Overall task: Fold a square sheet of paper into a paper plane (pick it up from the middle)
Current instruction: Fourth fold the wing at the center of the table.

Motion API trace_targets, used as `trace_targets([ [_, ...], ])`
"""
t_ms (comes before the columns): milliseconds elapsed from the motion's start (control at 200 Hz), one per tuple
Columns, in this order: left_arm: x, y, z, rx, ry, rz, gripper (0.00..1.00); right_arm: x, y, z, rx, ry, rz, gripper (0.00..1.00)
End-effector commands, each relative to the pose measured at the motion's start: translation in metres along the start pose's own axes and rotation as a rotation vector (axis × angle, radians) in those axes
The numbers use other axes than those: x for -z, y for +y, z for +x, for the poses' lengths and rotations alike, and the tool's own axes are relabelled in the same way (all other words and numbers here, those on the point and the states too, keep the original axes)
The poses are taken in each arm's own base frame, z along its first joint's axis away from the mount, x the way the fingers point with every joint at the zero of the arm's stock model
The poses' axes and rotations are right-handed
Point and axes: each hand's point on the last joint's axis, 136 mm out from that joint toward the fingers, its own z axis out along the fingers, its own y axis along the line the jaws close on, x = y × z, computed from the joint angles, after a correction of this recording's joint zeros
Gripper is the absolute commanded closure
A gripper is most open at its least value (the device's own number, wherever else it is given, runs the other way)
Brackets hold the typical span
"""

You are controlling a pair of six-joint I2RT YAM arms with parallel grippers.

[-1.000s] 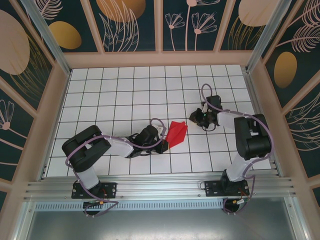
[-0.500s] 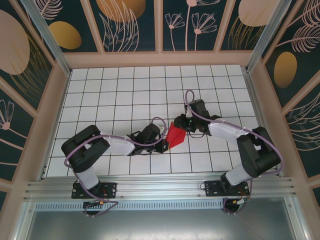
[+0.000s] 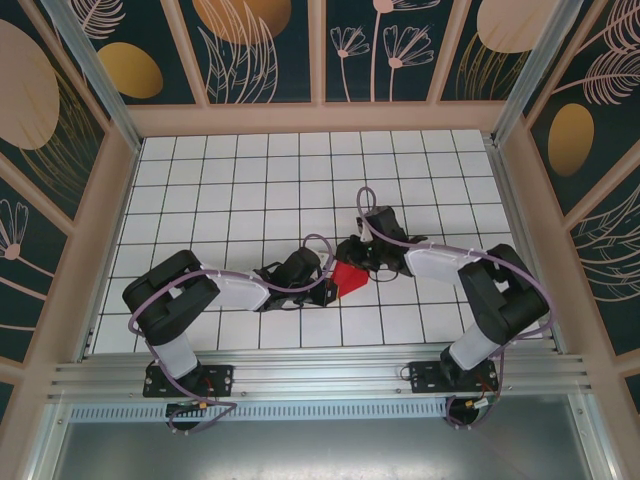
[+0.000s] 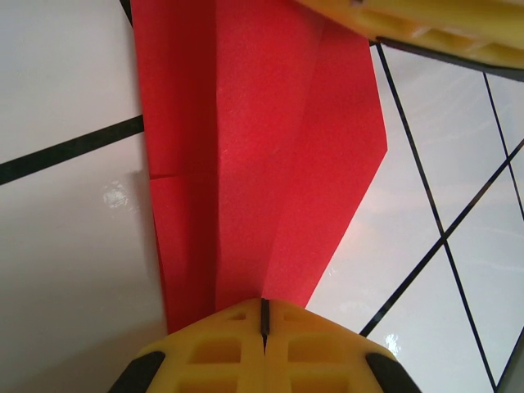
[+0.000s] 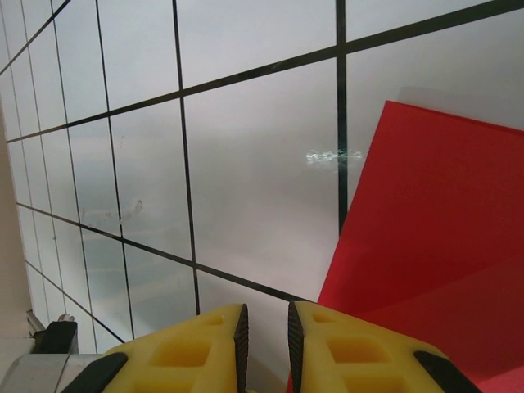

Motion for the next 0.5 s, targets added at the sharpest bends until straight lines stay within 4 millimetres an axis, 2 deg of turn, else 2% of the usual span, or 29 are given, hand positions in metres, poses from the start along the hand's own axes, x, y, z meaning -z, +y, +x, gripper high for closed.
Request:
trace_targets([
  [0, -0.004, 0.026, 0.026, 0.027, 0.076, -0.075, 1.00, -0.008, 0.006, 0.004, -0.010, 0.015, -0.046, 0.77],
  [80, -0.005, 0.026, 0.027, 0.032, 0.080, -0.072, 1.00, -0.016, -0.001, 0.006, -0.013, 0.029, -0.016, 0.79],
  [235, -0.006, 0.029, 0.029, 0.030, 0.085, -0.082, 1.00, -0.027, -0.026, 0.005, -0.027, 0.031, 0.073, 0.80],
  [325, -0.005, 0.030, 0.031, 0.035, 0.086, -0.084, 1.00, -0.027, -0.038, 0.001, -0.041, 0.010, 0.096, 0.81],
  [450, -0.005, 0.033, 0.035, 0.037, 0.096, -0.090, 1.00, -0.028, -0.042, 0.000, -0.033, 0.023, 0.091, 0.80],
  [495, -0.004, 0.033, 0.036, 0.037, 0.099, -0.090, 1.00, -0.023, -0.050, -0.011, -0.051, 0.000, 0.095, 0.80],
])
